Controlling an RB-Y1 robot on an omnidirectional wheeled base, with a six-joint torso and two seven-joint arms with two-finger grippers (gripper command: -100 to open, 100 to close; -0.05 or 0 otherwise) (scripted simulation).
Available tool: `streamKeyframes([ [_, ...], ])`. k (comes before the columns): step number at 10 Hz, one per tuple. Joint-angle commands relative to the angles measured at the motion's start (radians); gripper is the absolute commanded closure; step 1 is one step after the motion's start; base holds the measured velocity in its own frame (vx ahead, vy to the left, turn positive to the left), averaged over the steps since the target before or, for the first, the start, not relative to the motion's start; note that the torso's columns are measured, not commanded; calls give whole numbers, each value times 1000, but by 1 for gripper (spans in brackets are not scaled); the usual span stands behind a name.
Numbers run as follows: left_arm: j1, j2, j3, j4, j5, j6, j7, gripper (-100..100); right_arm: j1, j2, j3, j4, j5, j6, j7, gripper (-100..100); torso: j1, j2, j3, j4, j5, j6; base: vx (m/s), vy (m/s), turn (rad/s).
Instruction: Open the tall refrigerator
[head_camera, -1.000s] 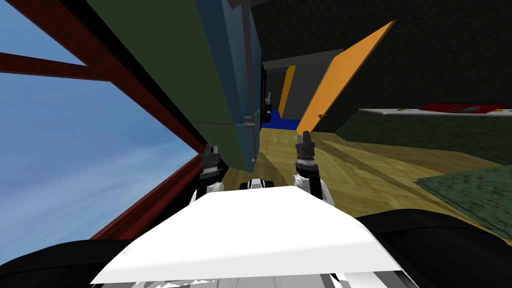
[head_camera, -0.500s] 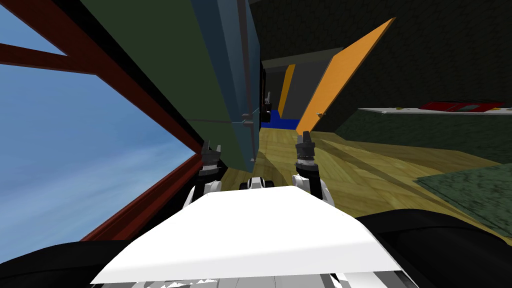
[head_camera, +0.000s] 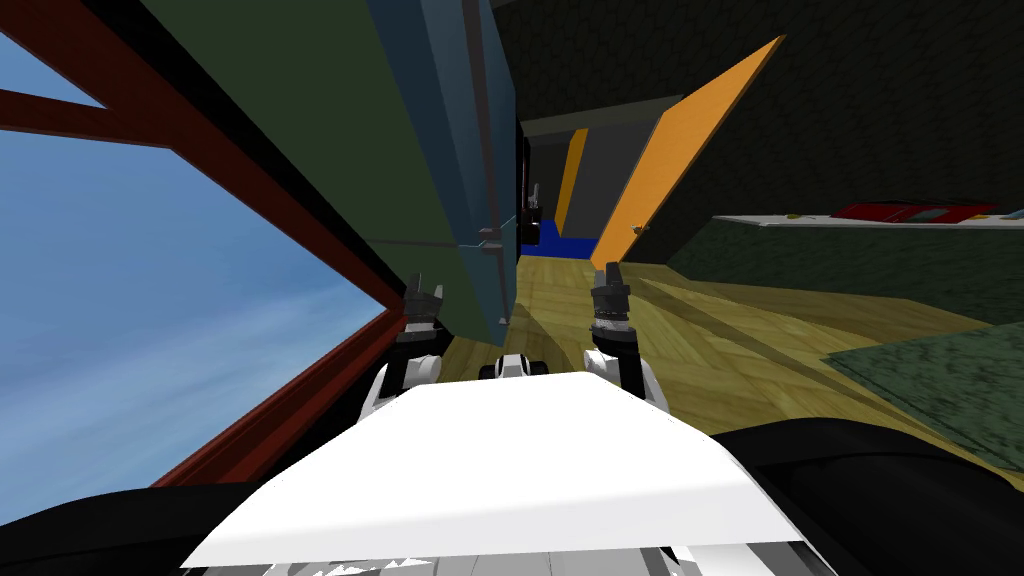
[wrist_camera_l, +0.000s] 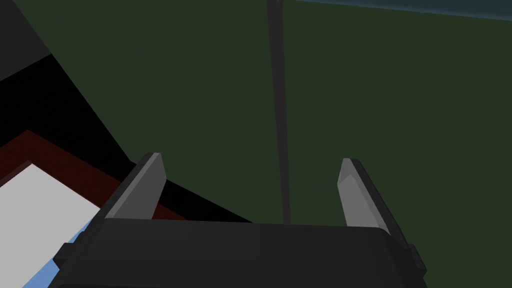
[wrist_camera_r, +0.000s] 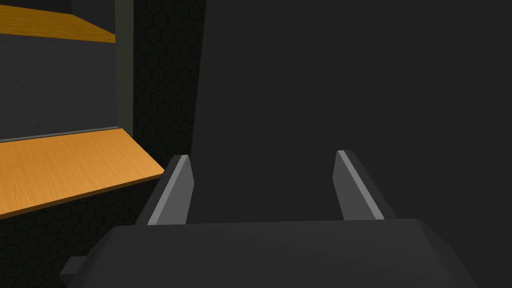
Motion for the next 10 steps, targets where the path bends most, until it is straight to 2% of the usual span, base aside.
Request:
streamKeyframes([
  [1, -37, 7, 8, -23, 5, 73, 6, -100, 0, 0, 0, 0, 0, 0, 0, 0, 0, 0, 0, 0, 0, 0, 15, -23, -27],
  [2, -37, 7, 8, -23, 5, 81, 6, -100, 0, 0, 0, 0, 0, 0, 0, 0, 0, 0, 0, 0, 0, 0, 11, -21, -5],
  [4, -73, 8, 13, -46, 9, 149, 11, -100, 0, 0, 0, 0, 0, 0, 0, 0, -1, 0, 0, 0, 0, 0, 13, -28, -19],
  [5, -73, 8, 13, -46, 9, 157, 11, -100, 0, 0, 0, 0, 0, 0, 0, 0, -1, 0, 0, 0, 0, 0, 14, -23, -8],
  [9, -129, 8, 22, -77, 16, 273, 20, -100, 0, 0, 0, 0, 0, 0, 0, 0, 0, 0, 0, 0, 0, 0, 15, -28, -17],
  [10, -129, 8, 22, -77, 16, 280, 20, -100, 0, 0, 0, 0, 0, 0, 0, 0, 0, 0, 0, 0, 0, 0, 12, -19, -9],
])
